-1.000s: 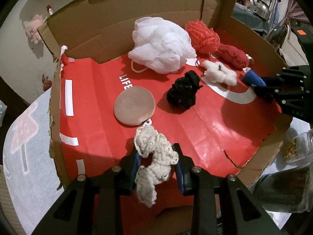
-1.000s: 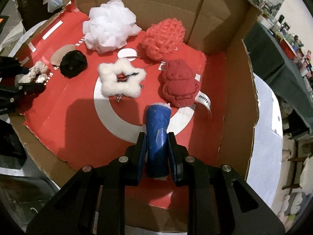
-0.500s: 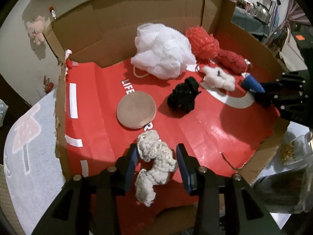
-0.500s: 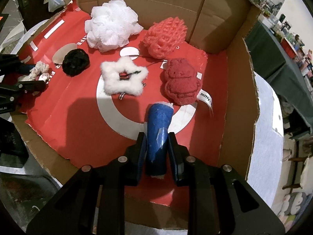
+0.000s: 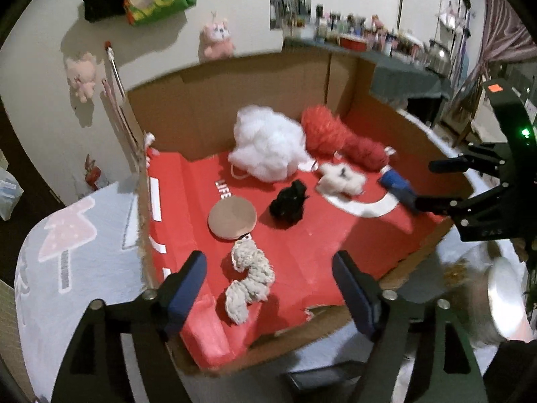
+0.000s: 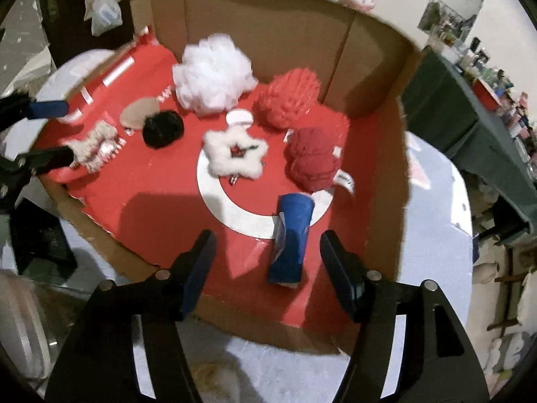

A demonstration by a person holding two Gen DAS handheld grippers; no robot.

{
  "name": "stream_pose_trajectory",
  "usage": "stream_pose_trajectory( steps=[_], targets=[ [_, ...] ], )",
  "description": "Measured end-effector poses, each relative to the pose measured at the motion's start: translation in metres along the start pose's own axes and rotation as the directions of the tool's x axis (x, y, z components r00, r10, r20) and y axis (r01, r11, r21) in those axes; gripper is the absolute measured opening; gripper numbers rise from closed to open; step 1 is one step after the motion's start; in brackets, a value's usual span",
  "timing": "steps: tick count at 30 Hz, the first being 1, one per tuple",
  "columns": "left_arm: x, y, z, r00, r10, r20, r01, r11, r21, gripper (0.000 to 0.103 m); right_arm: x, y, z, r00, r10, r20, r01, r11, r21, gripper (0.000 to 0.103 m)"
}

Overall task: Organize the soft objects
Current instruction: 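Open both tools to release the items onto the box floor, then withdraw both open tools from the box toward the white cloths on the mat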

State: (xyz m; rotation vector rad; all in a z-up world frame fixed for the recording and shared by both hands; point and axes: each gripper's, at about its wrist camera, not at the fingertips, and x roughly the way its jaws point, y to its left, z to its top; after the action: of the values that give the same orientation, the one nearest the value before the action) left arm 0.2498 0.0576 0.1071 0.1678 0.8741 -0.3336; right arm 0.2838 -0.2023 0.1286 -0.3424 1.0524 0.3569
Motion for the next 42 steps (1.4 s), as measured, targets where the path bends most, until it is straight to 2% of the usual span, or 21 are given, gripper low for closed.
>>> stream_pose_trajectory(
  steps=[5,10,14,21,24,26,29,32,36,42],
  targets=[
    [-0.039,-0.008,-0.009,0.994,0.018,0.112,-0.013,0.999,-0.037,0.093,-0.044,0.001,-0.009,0.995,-0.031,0.098,0.028,0.999,0.03,0.074],
    [-0.077,-0.027,-0.021,0.975,0.033,0.218,-0.021,0.998,-0.057,0.1,-0.088,0.003,-0.023,0.98,-0.046,0.194,0.036,0.998,0.056,0.075],
    [-0.106,-0.042,-0.038,0.954,0.036,0.296,-0.016,0.997,-0.071,0.103,-0.121,0.013,-0.041,0.959,-0.041,0.279,0.021,0.997,0.074,0.085],
    [-0.135,-0.065,-0.071,0.929,0.055,0.365,-0.021,0.995,-0.098,0.103,-0.161,0.039,-0.084,0.916,-0.065,0.396,0.034,0.996,0.086,0.086],
    [-0.139,-0.075,-0.083,0.924,0.056,0.377,-0.02,0.995,-0.099,0.103,-0.169,0.047,-0.102,0.905,-0.043,0.423,0.0,0.995,0.101,0.088],
    [-0.139,-0.078,-0.091,0.924,0.051,0.379,-0.009,0.994,-0.113,0.103,-0.17,0.052,-0.115,0.899,-0.033,0.436,-0.019,0.993,0.114,0.089],
    [-0.136,-0.082,-0.104,0.926,0.061,0.374,-0.009,0.99,-0.138,0.103,-0.17,0.059,-0.132,0.889,-0.058,0.454,-0.005,0.991,0.137,0.089],
    [-0.126,-0.087,-0.116,0.938,0.051,0.342,0.003,0.988,-0.156,0.103,-0.166,0.064,-0.147,0.885,-0.058,0.461,-0.019,0.987,0.161,0.089],
    [-0.11,-0.093,-0.133,0.948,0.06,0.314,-0.005,0.985,-0.172,0.103,-0.154,0.068,-0.166,0.888,-0.058,0.456,-0.032,0.982,0.187,0.089],
    [-0.079,-0.096,-0.158,0.971,0.038,0.235,0.011,0.978,-0.207,0.103,-0.12,0.066,-0.192,0.908,-0.031,0.417,-0.077,0.968,0.24,0.089]
  ],
)
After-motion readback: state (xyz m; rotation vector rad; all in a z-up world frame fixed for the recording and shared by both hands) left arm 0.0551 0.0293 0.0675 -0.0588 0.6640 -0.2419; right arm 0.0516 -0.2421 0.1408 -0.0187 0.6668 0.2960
